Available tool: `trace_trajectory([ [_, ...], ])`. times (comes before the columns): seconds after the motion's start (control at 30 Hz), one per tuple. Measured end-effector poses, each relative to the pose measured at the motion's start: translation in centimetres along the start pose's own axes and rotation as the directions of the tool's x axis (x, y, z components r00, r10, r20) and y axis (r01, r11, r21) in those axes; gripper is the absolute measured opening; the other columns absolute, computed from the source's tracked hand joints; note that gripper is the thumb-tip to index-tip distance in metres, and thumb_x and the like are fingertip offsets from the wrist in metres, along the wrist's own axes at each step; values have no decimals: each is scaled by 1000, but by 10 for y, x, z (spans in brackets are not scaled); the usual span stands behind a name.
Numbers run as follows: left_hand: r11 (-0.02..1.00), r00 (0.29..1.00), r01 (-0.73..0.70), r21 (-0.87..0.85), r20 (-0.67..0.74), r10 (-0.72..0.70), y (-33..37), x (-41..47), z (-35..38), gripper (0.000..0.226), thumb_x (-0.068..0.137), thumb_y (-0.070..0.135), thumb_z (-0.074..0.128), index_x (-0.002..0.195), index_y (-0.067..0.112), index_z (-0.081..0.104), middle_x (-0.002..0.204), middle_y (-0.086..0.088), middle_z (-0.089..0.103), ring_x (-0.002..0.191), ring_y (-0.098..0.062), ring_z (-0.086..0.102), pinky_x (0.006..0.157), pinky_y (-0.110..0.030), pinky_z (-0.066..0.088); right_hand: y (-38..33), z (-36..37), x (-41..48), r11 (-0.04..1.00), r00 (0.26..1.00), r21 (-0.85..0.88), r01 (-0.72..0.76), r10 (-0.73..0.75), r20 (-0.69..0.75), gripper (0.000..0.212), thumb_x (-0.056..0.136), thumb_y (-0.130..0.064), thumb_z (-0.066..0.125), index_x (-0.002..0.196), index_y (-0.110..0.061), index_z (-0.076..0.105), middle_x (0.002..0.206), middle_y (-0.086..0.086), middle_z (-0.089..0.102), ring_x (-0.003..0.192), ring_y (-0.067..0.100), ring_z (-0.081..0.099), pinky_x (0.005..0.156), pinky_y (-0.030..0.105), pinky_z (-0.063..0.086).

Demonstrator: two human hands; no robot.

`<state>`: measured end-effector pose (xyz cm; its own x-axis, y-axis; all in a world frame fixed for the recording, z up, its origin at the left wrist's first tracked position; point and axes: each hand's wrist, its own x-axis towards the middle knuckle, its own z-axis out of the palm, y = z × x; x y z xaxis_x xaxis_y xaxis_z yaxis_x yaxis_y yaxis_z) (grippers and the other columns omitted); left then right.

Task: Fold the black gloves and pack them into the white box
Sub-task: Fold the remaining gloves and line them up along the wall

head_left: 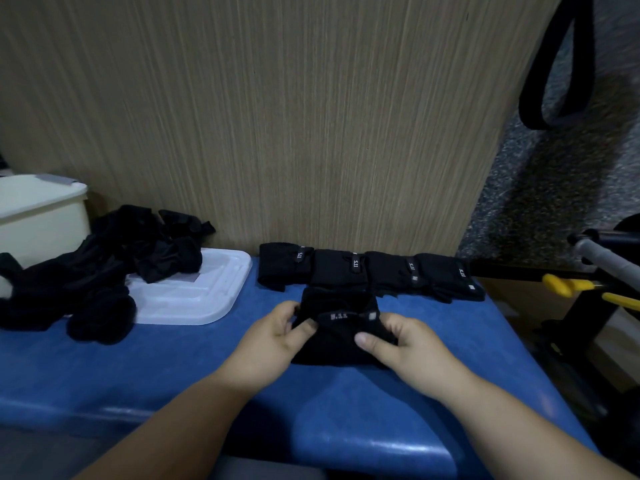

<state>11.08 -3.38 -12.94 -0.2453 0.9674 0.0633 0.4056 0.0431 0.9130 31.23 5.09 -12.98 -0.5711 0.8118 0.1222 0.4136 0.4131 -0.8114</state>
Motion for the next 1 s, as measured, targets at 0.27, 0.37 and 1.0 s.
trace_trajectory([
  [0.27,987,988,84,136,-140,-65,5,1,9,43,99,33,43,140,25,32,93,6,59,90,-11,57,75,-23,41,-4,7,8,971,970,-134,-199,175,-169,46,82,-51,66,75,-5,61,63,5,61,58,15,54,60,34,46],
  [0.37,954,976,34,299,-214,32,5,-5,16,52,97,41,43,144,29,26,133,9,41,118,-12,47,98,-29,39,-13,9,6,924,963,-299,-239,186,-193,38,81,-55,63,86,-19,53,77,-6,61,77,17,59,65,32,45],
  [1.0,621,997,-69,781,81,9,-11,6,5,57,98,55,23,150,42,4,160,16,2,147,-10,-4,120,-43,-1,-20,13,6,773,987,-624,115,-20,158,49,98,-43,38,144,-27,35,140,-6,43,133,17,32,110,29,26],
])
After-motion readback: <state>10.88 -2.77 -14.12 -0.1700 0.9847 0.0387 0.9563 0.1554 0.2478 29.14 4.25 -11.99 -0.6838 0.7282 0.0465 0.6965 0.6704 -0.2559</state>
